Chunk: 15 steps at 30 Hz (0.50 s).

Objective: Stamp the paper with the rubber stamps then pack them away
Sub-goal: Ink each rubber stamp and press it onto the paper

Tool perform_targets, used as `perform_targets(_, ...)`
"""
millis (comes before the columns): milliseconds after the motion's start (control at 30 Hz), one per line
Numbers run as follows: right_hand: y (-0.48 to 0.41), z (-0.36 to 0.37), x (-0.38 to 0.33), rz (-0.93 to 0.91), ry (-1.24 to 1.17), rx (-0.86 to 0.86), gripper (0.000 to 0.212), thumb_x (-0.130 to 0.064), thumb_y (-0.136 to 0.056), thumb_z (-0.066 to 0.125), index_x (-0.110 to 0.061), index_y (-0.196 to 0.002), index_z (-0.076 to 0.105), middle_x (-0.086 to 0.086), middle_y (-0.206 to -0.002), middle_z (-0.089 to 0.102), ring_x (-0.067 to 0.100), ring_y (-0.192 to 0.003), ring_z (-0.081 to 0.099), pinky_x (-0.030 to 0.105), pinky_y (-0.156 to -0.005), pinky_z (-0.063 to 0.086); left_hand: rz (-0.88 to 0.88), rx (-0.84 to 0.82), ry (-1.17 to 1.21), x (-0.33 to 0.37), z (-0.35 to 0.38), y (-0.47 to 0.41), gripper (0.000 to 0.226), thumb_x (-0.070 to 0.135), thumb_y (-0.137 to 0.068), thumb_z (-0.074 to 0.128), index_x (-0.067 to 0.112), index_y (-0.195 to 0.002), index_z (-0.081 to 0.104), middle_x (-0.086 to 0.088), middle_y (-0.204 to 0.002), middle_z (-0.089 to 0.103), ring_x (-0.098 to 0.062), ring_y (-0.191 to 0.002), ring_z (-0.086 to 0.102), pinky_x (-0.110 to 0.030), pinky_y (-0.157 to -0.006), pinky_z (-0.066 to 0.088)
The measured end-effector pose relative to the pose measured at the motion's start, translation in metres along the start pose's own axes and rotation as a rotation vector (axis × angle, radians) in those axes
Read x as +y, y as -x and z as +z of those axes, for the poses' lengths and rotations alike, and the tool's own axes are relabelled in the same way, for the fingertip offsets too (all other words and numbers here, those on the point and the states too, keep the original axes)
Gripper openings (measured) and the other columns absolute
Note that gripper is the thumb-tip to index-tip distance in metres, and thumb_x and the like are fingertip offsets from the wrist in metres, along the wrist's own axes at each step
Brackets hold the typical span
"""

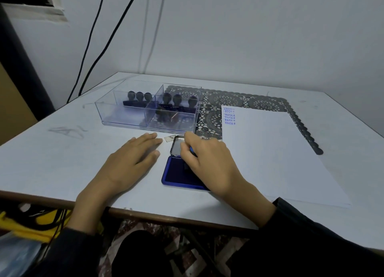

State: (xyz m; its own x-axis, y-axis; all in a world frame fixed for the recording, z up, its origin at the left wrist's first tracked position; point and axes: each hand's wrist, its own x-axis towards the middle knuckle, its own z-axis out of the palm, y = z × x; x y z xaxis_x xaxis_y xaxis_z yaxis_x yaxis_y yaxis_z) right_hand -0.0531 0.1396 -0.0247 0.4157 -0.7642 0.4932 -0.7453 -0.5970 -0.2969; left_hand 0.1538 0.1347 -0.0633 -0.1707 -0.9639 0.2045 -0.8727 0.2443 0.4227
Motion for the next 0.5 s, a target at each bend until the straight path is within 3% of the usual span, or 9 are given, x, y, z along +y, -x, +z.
perform_targets(133,-0.008,-0.005,0.005,0.023,-0.029,-0.1,0.028,-0.028,-0.097,0.042,-0.02,-0.071,0.034,-0.002,-0.055,0.04,0.028,-0.057,0.043,0.037,-0.056,0.034,-0.03,-0.003,0.045,-0.006,0.0,-0.002,0.046,0.057,-0.095,0.037,0.044,-0.138,0.041,0.023,-0.15,0.029,-0.006,-0.142,0.023,-0.035,-0.114,0.023)
perform_targets(233,-0.026,-0.019,0.019,0.107,-0.311,-0.201,0.034,-0.028,-0.096,0.048,-0.021,-0.063,0.041,-0.003,-0.06,0.049,0.012,-0.056,0.048,0.028,-0.057,0.04,-0.009,0.02,0.136,-0.004,-0.004,-0.002,0.049,0.058,-0.086,0.038,0.045,-0.132,0.047,0.023,-0.144,0.04,-0.002,-0.135,0.034,-0.036,-0.112,0.031)
perform_targets(333,-0.053,-0.046,0.055,0.284,-0.561,-0.036,0.031,-0.021,-0.096,0.052,-0.015,-0.065,0.05,-0.008,-0.055,0.047,-0.003,-0.039,0.038,0.009,-0.042,0.029,0.032,0.06,0.362,0.009,-0.011,-0.003,0.041,0.05,-0.086,0.046,0.042,-0.125,0.055,0.027,-0.128,0.054,0.012,-0.12,0.045,-0.021,-0.099,0.042)
perform_targets(433,-0.077,-0.061,0.103,0.365,-0.468,0.175,0.033,-0.02,-0.091,0.053,-0.008,-0.061,0.048,-0.002,-0.056,0.05,0.008,-0.048,0.038,0.021,-0.052,0.03,0.137,0.049,0.443,0.037,-0.022,-0.012,0.035,0.046,-0.089,0.049,0.039,-0.121,0.061,0.028,-0.121,0.06,0.012,-0.116,0.048,-0.006,-0.089,0.037)
perform_targets(500,-0.087,-0.057,0.125,0.377,-0.335,0.193,0.033,-0.023,-0.087,0.051,0.002,-0.065,0.048,0.01,-0.064,0.049,0.016,-0.059,0.039,0.029,-0.06,0.029,0.248,-0.005,0.43,0.062,-0.025,-0.026,0.032,0.042,-0.093,0.053,0.035,-0.123,0.061,0.027,-0.12,0.06,0.012,-0.116,0.049,-0.004,-0.09,0.037)
